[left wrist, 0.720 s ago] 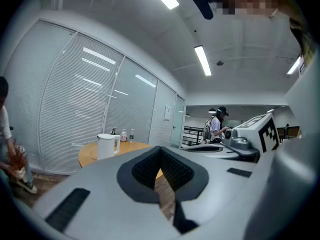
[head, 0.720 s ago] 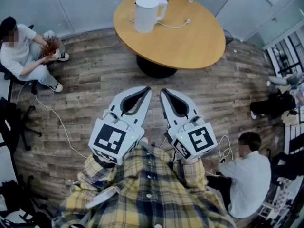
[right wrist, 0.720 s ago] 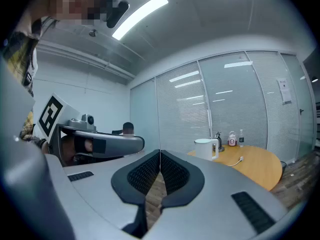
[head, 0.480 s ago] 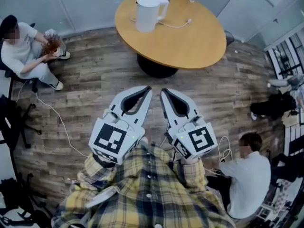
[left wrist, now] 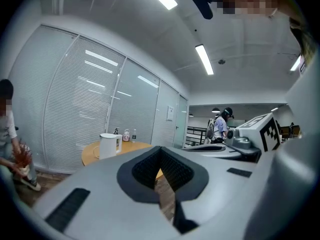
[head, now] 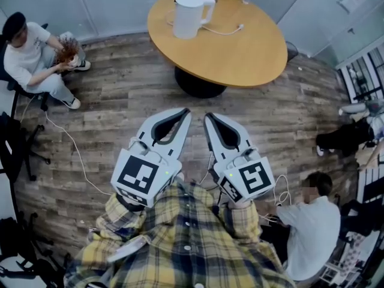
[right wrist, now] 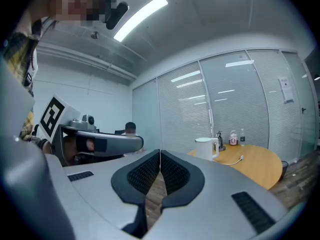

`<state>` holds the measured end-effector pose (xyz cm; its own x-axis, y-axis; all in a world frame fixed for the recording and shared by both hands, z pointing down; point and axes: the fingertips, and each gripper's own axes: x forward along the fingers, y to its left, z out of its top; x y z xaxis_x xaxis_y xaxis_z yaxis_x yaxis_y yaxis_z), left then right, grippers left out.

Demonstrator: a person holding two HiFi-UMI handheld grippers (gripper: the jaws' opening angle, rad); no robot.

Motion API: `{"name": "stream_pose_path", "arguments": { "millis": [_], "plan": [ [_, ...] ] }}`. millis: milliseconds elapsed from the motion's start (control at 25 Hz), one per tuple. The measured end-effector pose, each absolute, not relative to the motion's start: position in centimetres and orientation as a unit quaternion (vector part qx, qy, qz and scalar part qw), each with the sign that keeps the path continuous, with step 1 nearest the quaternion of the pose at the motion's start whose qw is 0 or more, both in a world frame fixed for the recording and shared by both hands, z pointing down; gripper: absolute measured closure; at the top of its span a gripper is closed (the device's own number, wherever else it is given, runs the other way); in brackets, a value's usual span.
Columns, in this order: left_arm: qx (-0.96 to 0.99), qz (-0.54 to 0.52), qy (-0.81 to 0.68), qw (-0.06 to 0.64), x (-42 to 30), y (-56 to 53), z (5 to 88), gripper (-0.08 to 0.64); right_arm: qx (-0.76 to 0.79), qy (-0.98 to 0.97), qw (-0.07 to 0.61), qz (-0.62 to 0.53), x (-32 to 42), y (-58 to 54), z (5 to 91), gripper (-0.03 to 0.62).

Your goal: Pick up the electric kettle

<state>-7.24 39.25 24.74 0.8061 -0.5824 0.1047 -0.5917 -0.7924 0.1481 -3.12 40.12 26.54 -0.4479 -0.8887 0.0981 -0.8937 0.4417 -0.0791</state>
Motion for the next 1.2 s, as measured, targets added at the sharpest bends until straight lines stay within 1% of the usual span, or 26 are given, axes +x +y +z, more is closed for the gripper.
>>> {"name": "stream_pose_path", "arguments": {
  "millis": [240, 480, 920, 1200],
  "plan": [
    [0.942, 0.031, -0.321, 0.092, -7.5, 38.4, 25.3, 0.557, 0.523, -0.849, 0.024, 0.071, -2.7, 39.4, 27.4, 0.560],
    [0.942, 0.033, -0.320, 0.099, -7.3, 35.1, 26.2, 0.557, 0.521, -0.849, 0.029, 0.075, -2.6, 36.2, 28.1, 0.560],
    [0.948, 0.030, -0.306, 0.086, -7.2, 23.2, 25.7, 0.557, 0.541, -0.837, 0.040, 0.075, -2.3, 25.2, 28.3, 0.560],
    [0.950, 0.036, -0.295, 0.093, -7.5, 16.8, 25.7, 0.557, 0.555, -0.827, 0.038, 0.078, -2.1, 18.9, 28.1, 0.560]
  ]
}}
